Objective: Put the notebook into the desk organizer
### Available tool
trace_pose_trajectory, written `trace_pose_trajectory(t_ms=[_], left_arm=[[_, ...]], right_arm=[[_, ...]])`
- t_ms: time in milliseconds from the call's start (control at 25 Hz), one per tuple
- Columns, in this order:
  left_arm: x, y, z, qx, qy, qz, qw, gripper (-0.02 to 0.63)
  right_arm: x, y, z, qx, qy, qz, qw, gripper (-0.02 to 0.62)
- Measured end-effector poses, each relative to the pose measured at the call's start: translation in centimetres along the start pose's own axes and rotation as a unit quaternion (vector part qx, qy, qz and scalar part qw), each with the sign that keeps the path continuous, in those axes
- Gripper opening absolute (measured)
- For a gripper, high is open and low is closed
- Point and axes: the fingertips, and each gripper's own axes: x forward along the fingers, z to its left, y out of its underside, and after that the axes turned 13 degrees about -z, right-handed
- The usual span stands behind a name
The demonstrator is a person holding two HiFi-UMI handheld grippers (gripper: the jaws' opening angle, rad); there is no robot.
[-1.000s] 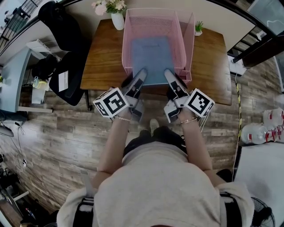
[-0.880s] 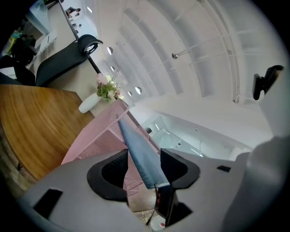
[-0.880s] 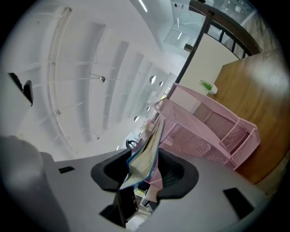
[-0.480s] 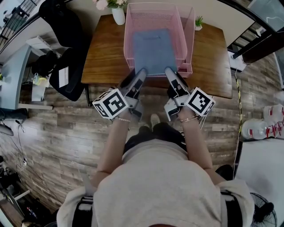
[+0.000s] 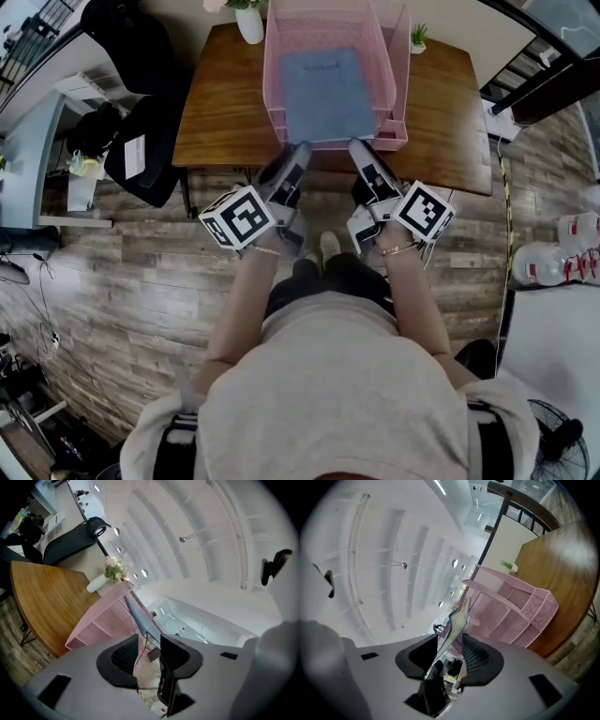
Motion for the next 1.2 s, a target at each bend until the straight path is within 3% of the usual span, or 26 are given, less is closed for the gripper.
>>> trace_pose_trajectory(t_ms=[280,520,840,1200], left_arm=[[0.1,0.0,-0.3,-0.007,-0.001,-0.008,0.9999,0.100],[0.6,-0.1,0.0,0.006,-0.009,-0.009,0.9999,0.097],[2.0,-0.3,0.5,0.006,-0.016,-0.015,0.9997,0.097],[3.5,-0.2,1.3,-0.021,-0.019,-0.022,0.9993,0.099]], right_arm=[[0.1,0.0,0.1,0.004,-0.004,-0.005,1.000,0.109],[0.2,-0.2,-0.3,-0.005,0.000,0.000,1.000,0.055],[1.3,-0.4,-0.9,-0.003,0.000,0.007,1.000,0.054],[3.0,-0.1,-1.4,0.000,0.000,0.025,1.000,0.049]])
